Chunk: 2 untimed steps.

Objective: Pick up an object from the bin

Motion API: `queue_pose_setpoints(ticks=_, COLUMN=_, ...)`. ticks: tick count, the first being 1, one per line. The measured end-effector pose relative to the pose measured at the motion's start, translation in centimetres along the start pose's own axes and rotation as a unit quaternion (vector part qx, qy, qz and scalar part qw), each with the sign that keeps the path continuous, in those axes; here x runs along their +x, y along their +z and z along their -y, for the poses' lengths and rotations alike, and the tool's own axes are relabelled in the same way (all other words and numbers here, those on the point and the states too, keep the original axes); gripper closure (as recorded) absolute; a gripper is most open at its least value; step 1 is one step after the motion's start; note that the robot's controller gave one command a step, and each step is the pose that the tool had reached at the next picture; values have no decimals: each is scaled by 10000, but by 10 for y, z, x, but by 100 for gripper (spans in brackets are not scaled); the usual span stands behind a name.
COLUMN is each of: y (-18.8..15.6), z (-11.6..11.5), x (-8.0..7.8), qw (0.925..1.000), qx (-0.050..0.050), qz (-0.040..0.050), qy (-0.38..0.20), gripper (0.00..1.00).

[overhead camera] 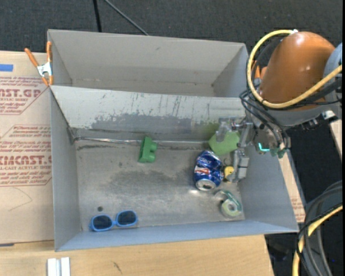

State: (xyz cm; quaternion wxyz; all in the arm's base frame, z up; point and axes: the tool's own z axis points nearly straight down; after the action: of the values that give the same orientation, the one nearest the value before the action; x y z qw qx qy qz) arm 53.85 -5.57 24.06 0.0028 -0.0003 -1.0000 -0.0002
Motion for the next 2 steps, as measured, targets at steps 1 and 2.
queue_pose_setpoints(ticks=1, y=152, z=-33, x=49, qw=9956, qx=-6, qz=-15, qy=-941, gripper=0)
queue_pose_setpoints(ticks=2, y=151, z=40, x=12, qw=9844, qx=-4, qz=21, qy=-1761, gripper=0)
